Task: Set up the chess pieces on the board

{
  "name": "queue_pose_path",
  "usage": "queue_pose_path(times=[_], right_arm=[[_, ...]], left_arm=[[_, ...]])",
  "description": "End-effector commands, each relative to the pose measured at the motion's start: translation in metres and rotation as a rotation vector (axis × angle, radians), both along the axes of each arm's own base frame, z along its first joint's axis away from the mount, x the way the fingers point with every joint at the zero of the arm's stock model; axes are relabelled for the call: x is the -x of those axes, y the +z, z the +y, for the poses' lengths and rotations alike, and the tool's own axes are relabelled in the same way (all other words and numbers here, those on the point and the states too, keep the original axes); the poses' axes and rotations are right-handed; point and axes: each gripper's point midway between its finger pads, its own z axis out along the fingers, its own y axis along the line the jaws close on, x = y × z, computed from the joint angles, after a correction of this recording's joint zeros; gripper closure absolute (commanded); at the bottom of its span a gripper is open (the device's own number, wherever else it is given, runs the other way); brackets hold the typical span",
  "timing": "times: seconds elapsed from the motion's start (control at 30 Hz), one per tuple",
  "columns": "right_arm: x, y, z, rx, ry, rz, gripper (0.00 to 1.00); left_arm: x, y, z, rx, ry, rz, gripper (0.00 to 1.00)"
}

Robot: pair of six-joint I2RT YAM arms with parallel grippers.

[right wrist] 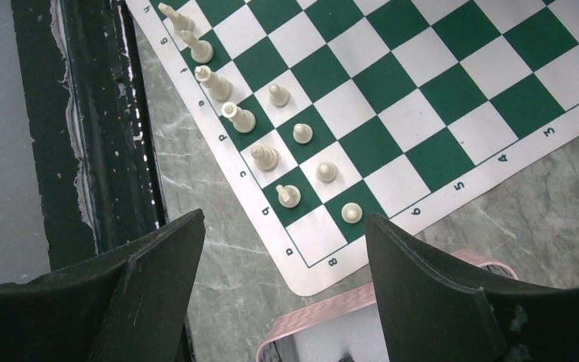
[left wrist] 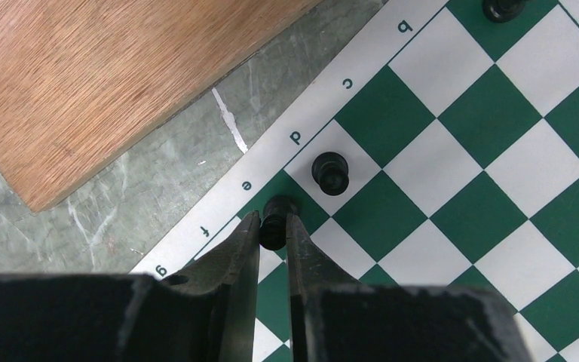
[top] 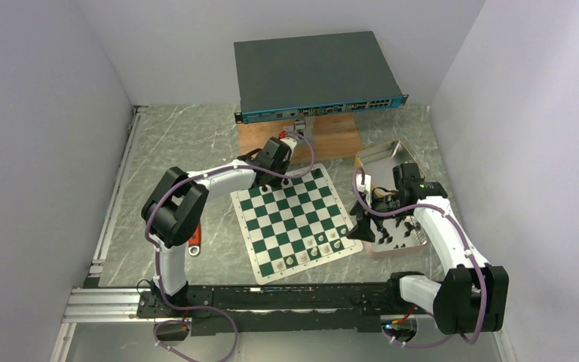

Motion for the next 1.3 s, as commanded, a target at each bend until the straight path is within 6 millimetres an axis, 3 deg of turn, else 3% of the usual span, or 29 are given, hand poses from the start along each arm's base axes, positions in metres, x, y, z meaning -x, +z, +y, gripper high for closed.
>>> queue_pose_path(times=[0.0, 0.17, 0.77, 1.07, 1.27], right_arm=[[-0.008, 0.015, 0.004, -0.028, 0.017, -0.048, 0.2], [-0.008, 0.014, 0.004, -0.029, 0.018, -0.048, 0.2], [-0.008, 0.014, 0.003, -0.026, 0.02, -0.046, 0.2], [-0.008, 0.013, 0.003, -0.023, 0.019, -0.044, 0.2], [-0.007, 0.015, 0.003, -0.022, 0.019, -0.046, 0.2]], left_arm=[[-0.003, 0.007, 0.0, -0.014, -0.015, -0.006, 0.86], [-0.003, 0.005, 0.001, -0.02, -0.02, 0.002, 0.85], [-0.004, 0.01, -0.004, -0.005, -0.029, 0.003, 0.61], [0.002, 0.029, -0.01, 0.056, -0.043, -0.005, 0.51], [0.013, 0.052, -0.006, 0.13, -0.044, -0.06, 0.4]])
